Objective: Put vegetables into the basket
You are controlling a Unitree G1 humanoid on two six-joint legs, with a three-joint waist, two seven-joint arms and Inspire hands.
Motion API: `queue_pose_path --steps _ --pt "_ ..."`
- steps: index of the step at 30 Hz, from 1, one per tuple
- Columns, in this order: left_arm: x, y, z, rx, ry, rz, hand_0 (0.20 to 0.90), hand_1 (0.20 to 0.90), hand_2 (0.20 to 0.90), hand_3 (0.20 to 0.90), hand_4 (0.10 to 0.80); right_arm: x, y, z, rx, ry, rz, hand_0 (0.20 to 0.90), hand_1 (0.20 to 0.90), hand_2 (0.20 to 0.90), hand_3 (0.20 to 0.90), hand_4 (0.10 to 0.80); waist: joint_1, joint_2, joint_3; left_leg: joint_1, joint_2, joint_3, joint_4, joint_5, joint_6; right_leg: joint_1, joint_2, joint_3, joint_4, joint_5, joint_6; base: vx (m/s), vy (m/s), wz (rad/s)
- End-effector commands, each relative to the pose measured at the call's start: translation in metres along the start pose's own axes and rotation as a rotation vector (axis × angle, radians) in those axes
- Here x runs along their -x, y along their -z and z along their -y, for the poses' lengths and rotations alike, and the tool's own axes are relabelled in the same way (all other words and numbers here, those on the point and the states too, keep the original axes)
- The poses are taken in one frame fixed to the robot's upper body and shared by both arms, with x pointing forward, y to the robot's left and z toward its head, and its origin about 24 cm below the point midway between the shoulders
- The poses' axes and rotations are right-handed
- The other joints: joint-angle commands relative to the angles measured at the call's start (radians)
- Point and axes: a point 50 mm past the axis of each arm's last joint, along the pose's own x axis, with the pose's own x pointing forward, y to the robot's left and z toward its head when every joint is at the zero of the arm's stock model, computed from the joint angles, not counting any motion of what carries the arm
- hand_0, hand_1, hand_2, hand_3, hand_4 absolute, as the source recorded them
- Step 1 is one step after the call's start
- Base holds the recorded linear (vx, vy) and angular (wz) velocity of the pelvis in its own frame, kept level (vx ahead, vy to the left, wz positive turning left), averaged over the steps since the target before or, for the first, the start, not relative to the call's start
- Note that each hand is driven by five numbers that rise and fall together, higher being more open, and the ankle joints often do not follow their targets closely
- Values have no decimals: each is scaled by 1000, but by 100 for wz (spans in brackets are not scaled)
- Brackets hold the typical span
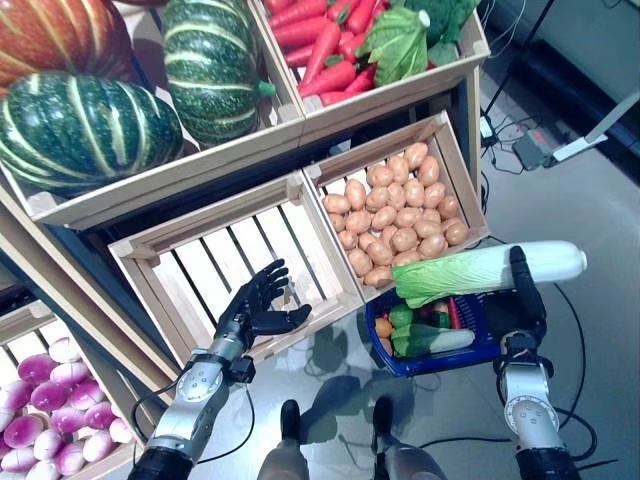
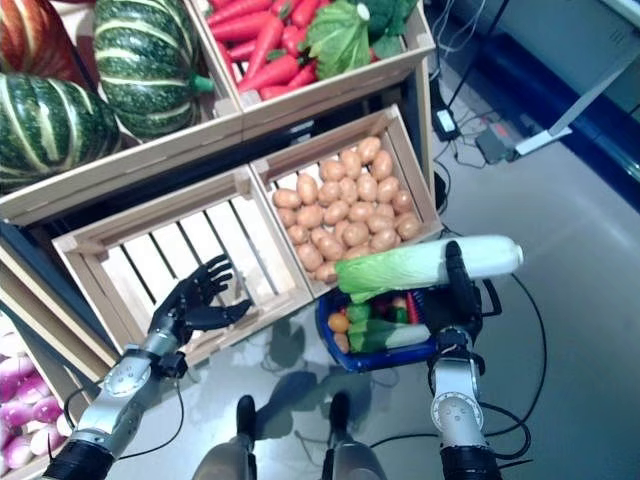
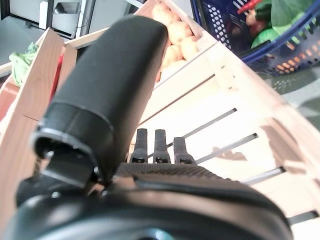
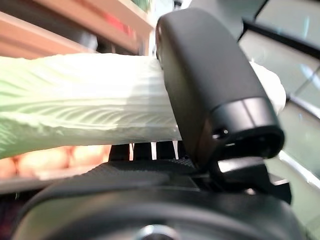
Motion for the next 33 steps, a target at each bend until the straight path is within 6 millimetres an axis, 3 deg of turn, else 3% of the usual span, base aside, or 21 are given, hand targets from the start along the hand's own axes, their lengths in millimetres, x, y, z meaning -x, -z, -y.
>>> queue_pose_path --steps 1,5,10,15,19,24,30,33 --pt "-15 -74 3 4 72 373 900 900 900 900 800 -17 -41 -47 -142 -193 237 300 300 300 300 400 -19 0 15 -50 27 -31 1 -8 -7 6 15 -26 45 -24 -13 -33 5 0" --pt "-14 -81 4 16 87 410 900 900 900 900 800 -20 -51 -23 -170 -93 277 300 300 300 300 400 -15 -1 48 -75 34 -26 12 2 -15 -13 21 -28 61 -31 -18 -3 -12 0" --pt "-17 -89 9 2 110 445 900 900 900 900 800 -21 -52 -2 -193 -26 286 300 300 300 300 400 -4 -7 90 -126 17 -48 55 -1 -17 -44 26 -34 90 -33 -23 -32 -60 2" --pt "-22 -100 20 6 138 489 900 900 900 900 800 -27 -45 -3 -207 -15 270 300 300 300 300 400 5 -5 127 -171 0 -67 70 -1 -15 -75 26 -40 97 -30 -24 -58 -46 5" --pt "-29 -111 29 -3 168 540 900 900 900 900 800 -35 -42 -9 -207 -12 270 300 300 300 300 400 14 5 167 -233 -22 -84 108 -2 -13 -132 20 -52 130 -30 -25 -101 -52 8" --pt "-34 -127 40 8 192 600 900 900 900 900 800 -56 -46 -33 -149 -31 276 300 300 300 300 400 18 23 192 -337 -50 -92 201 -15 -15 -230 8 -59 202 -39 -27 -87 -18 5" --pt "-38 -151 55 -7 235 674 900 900 900 900 800 -78 -58 -70 -77 -57 335 300 300 300 300 400 36 39 192 -522 -72 -101 353 -58 -4 -399 -32 -76 327 -65 -27 -77 -45 5" --pt "-37 -162 55 -6 254 711 900 900 900 900 800 -82 -64 -76 -46 -40 369 300 300 300 300 400 50 37 192 -617 -75 -108 442 -88 3 -498 -60 -84 422 -84 -28 -25 -71 6"
